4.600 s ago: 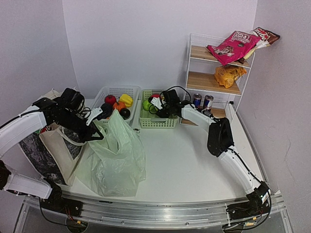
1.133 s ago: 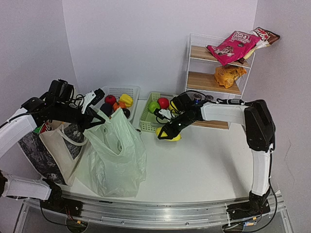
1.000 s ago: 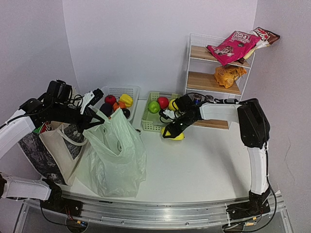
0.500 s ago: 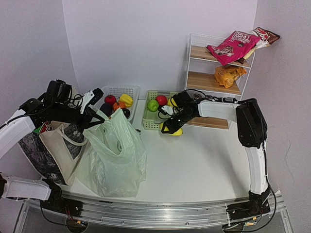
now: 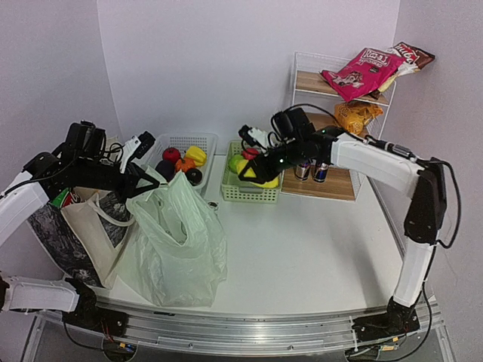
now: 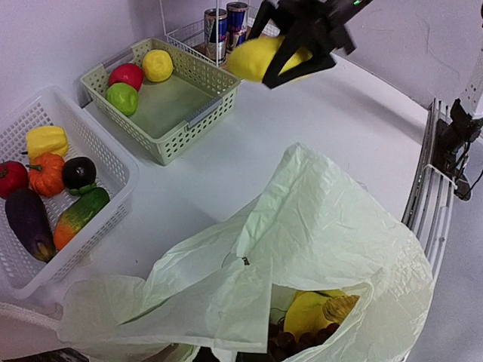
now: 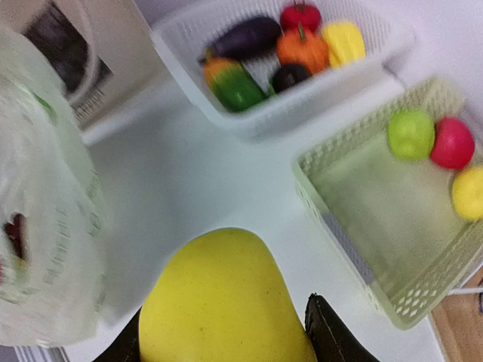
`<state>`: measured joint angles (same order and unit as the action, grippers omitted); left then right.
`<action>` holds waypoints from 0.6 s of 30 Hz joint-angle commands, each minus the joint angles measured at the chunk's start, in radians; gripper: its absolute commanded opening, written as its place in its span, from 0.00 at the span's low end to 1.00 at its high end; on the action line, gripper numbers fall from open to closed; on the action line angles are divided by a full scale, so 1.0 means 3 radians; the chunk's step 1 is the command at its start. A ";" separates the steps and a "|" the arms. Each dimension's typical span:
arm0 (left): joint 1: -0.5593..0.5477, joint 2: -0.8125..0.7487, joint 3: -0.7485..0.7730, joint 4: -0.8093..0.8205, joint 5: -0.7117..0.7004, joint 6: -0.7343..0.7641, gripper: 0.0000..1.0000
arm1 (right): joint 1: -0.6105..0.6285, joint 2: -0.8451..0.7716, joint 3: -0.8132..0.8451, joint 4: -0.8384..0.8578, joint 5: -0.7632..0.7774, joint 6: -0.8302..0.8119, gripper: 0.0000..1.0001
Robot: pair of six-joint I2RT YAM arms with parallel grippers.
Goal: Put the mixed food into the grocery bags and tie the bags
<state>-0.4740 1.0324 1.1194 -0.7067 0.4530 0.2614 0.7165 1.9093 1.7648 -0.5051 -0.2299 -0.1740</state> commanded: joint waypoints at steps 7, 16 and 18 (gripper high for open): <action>0.0036 -0.0134 0.0301 0.0059 -0.0060 -0.0842 0.00 | 0.1102 -0.0336 -0.0477 0.3002 0.0306 0.1696 0.00; 0.0043 -0.0090 0.0414 0.0070 0.0295 -0.1364 0.00 | 0.1879 0.0305 -0.0520 0.4082 0.0643 0.1250 0.00; 0.0043 -0.0065 0.0425 0.0060 0.0375 -0.1387 0.00 | 0.1949 0.0328 -0.0614 0.4082 0.0903 0.1135 0.00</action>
<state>-0.4656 1.0080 1.1988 -0.7055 0.4891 -0.0836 1.2489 2.0191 1.5910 0.5600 -0.0785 0.2437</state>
